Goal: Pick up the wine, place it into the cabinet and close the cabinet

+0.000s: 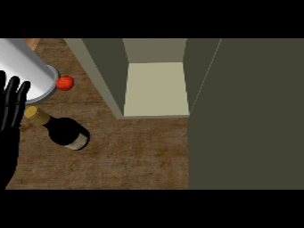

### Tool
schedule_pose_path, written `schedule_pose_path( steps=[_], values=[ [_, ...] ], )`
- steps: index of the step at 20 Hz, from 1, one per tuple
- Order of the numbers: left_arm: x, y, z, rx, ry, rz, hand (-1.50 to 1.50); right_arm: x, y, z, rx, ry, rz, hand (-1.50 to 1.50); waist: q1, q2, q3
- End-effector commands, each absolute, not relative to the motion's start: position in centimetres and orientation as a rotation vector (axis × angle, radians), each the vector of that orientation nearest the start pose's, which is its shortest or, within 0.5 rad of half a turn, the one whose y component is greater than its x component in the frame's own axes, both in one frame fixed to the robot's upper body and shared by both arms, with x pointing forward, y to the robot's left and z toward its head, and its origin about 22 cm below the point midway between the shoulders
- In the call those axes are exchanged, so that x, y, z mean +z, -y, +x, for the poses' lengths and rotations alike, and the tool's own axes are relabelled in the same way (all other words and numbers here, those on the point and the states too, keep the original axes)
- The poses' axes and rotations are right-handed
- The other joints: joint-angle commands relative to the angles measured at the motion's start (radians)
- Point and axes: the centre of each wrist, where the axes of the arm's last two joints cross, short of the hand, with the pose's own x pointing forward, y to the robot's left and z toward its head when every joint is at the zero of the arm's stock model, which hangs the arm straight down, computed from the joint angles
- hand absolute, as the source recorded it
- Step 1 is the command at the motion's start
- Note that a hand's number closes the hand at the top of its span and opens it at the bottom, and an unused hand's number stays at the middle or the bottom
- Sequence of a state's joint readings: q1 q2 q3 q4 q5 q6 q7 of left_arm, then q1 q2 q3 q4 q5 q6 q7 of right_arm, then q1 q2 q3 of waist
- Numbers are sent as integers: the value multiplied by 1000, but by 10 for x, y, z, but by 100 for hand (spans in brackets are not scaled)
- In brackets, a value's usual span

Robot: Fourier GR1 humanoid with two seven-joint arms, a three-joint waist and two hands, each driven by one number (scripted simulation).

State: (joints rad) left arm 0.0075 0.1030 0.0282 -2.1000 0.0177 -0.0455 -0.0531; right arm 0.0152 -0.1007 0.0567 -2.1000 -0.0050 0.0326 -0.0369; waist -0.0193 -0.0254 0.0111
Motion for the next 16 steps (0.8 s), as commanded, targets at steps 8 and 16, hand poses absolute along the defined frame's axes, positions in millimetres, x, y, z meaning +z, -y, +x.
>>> schedule_pose_path(
  steps=[8,16],
  values=[
    [92,-305,203,-26,1923,-346,-150,128,229,175,289,2019,192,-150,27,23,-13],
    [159,-325,181,-37,1888,-364,-150,187,224,147,262,1985,209,-150,27,23,-11]
  ],
)
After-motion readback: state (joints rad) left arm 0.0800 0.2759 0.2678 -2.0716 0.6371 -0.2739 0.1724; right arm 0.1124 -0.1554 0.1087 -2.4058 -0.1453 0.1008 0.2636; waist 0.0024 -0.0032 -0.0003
